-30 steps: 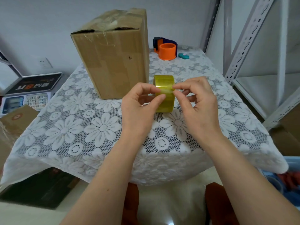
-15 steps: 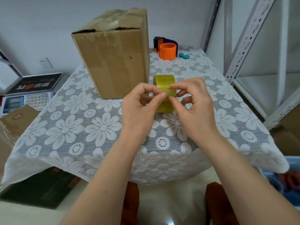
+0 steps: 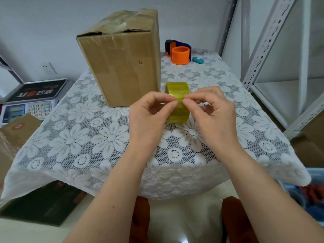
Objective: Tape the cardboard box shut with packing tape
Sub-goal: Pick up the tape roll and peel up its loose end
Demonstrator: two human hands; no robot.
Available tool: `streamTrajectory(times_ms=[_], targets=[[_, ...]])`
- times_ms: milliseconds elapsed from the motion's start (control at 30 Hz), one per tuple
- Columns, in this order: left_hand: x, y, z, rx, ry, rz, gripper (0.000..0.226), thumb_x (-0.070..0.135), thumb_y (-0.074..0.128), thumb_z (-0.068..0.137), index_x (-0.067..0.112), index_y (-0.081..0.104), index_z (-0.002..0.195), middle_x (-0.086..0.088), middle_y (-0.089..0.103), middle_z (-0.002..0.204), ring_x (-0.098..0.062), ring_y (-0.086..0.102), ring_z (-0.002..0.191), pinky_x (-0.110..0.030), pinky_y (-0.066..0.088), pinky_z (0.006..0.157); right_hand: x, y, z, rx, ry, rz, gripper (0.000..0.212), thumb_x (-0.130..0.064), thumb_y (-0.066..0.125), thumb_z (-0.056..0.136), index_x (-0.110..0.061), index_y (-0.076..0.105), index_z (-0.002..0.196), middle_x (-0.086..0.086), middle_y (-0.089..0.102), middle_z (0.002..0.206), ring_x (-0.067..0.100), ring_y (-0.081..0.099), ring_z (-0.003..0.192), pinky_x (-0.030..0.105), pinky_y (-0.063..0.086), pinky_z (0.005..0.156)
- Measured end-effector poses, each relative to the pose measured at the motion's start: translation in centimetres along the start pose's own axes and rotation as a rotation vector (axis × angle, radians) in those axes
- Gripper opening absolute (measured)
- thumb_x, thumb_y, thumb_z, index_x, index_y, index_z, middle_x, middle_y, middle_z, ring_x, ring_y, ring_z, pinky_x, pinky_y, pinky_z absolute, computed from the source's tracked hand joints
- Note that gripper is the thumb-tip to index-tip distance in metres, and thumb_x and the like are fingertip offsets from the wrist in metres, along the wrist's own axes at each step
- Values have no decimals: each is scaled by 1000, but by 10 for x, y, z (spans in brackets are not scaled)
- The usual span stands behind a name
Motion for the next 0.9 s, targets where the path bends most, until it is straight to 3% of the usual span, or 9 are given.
streamTrajectory(times_ms=[167,367,600,800,900], targets=[[0,-1,1,-5,-13,-15,16,7,75,76,22,72,72,-1,73,76,-20,68,76,-44,58,77,2,-2,1,-8,31,1,29,-9,74,77,-26,68,100,-1,61,94,3,60,79,21,53,74],[0,1,-1,-30,-49,9,12,11,73,79,21,70,73,0,71,76,-19,67,75,-48,57,80,3,-4,3,-2,74,34,15,-11,74,77,-23,68,73,2,65,85,3,61,75,19,51,70],[-4,0,-1,-40,-134,9,11,16,72,81,16,67,72,-7,72,79,-24,69,78,-47,58,79,15,3,0,-75,244,134,7,-17,71,81,-17,69,74,3,66,79,11,59,71,29,52,72],[-3,1,-3,-71,-148,33,22,15,73,80,21,62,63,-23,70,91,-27,64,78,-54,55,81,16,7,-3,-118,313,146,17,-17,72,80,-11,65,66,1,60,65,12,55,65,23,50,64],[-4,2,-3,-74,-153,27,23,14,73,74,24,61,58,-23,69,87,-25,60,74,-54,53,81,16,9,-3,-133,325,159,17,-12,73,78,-11,64,63,-3,59,61,8,54,61,17,48,58]])
Point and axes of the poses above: each hand's wrist, its own z-axis towards the middle knuckle, its own y-axis out of the palm, x = y × z, the point moved 9 cm from there along z, towards the middle knuckle
